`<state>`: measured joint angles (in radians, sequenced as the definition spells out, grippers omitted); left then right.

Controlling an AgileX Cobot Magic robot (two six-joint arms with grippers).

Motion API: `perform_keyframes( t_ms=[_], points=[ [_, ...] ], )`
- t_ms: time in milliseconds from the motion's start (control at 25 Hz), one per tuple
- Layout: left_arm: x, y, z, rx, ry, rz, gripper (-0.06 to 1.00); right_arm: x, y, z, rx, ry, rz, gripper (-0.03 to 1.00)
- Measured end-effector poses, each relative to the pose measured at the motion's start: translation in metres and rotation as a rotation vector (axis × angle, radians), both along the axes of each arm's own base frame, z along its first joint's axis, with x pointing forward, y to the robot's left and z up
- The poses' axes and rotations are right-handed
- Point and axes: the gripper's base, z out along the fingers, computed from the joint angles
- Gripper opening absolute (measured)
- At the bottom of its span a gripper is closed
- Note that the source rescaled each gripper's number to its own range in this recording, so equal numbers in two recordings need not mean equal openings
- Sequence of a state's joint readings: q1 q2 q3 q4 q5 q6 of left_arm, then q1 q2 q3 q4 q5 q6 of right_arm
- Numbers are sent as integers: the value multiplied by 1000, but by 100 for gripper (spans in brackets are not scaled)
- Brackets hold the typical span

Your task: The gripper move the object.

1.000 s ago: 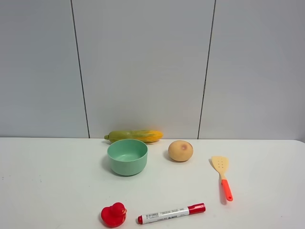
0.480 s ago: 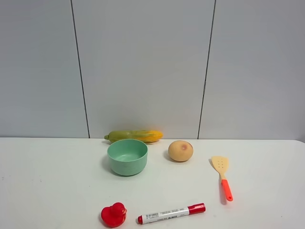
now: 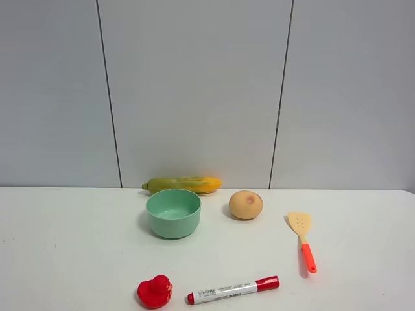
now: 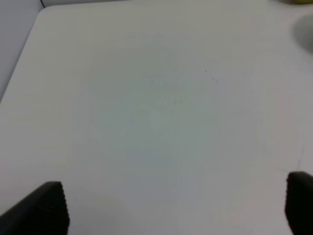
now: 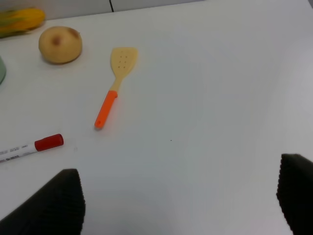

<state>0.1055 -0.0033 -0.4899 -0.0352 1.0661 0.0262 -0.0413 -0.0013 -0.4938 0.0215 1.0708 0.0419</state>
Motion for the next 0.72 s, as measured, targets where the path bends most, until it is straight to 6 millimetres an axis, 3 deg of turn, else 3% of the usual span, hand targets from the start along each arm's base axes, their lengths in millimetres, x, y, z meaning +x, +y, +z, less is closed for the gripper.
perform_keyframes(
  t_ms=[720],
  points=[
    [0,0,0,0,0,0,100,0,0,0,0,0,0,100]
  ],
)
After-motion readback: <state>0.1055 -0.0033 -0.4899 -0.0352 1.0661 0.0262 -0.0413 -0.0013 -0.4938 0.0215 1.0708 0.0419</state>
